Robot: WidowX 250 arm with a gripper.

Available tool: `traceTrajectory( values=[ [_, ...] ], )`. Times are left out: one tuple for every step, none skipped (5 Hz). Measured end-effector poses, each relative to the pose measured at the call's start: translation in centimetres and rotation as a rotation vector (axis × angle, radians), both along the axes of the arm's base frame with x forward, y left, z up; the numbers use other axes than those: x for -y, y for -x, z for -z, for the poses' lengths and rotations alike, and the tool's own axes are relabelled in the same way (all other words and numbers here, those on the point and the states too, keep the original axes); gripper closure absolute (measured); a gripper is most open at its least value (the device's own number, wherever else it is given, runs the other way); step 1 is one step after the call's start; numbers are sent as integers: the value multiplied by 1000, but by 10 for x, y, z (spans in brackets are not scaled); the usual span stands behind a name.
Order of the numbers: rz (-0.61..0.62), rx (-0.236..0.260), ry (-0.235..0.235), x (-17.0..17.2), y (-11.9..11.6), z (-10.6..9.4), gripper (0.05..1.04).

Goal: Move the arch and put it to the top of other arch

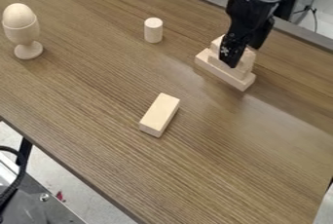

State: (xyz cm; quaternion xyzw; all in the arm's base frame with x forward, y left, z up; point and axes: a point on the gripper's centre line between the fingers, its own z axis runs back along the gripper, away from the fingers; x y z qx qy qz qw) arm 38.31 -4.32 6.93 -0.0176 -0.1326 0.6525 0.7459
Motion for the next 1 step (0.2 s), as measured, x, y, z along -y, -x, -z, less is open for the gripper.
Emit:
traceTrajectory(
  values=[
    [68,73,-59,-6,-3,-20,85]
  ],
)
